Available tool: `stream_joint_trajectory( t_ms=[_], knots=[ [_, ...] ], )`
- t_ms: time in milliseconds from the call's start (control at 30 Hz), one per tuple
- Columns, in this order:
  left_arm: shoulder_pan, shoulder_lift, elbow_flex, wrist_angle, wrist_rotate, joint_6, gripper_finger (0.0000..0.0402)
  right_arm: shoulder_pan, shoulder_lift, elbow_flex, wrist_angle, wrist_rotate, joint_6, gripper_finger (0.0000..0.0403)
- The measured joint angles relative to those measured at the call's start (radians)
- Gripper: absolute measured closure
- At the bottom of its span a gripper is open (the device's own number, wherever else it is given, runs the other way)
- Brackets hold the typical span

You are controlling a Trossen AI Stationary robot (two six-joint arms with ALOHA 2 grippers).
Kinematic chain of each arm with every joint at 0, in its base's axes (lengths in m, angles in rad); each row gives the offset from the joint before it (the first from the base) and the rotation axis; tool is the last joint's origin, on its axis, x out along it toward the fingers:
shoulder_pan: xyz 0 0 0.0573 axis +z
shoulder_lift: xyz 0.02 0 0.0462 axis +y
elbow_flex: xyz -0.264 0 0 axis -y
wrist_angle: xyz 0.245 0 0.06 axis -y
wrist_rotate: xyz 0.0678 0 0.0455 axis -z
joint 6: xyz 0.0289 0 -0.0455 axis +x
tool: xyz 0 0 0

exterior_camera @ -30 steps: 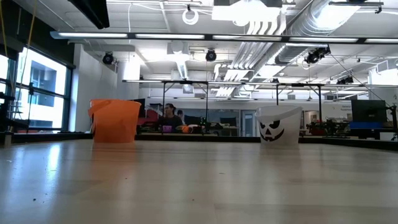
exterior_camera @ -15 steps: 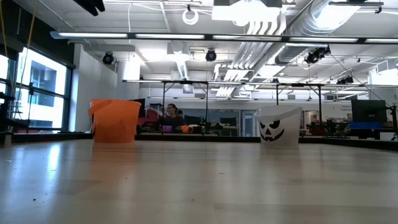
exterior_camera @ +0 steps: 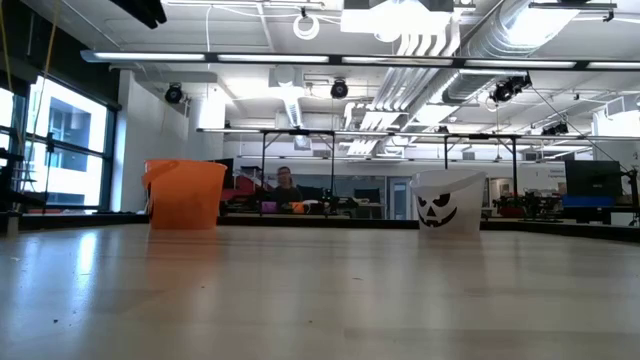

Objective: Sort candy
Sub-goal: Return to Home Position

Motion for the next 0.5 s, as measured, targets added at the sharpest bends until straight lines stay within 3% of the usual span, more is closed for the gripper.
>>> stream_joint_trajectory(
  t_ms=[233, 500],
  knots=[
    [0.0, -0.097, -0.143, 0.11, -0.003, -0.023, 0.0271, -0.054, -0.071, -0.075, 0.016, 0.061, -0.08, 0.0234],
    [-0.001, -0.173, -0.218, 0.256, 0.011, 0.039, 0.0271, -0.055, -0.326, -0.495, 0.215, 0.007, 0.085, 0.0234]
  ],
)
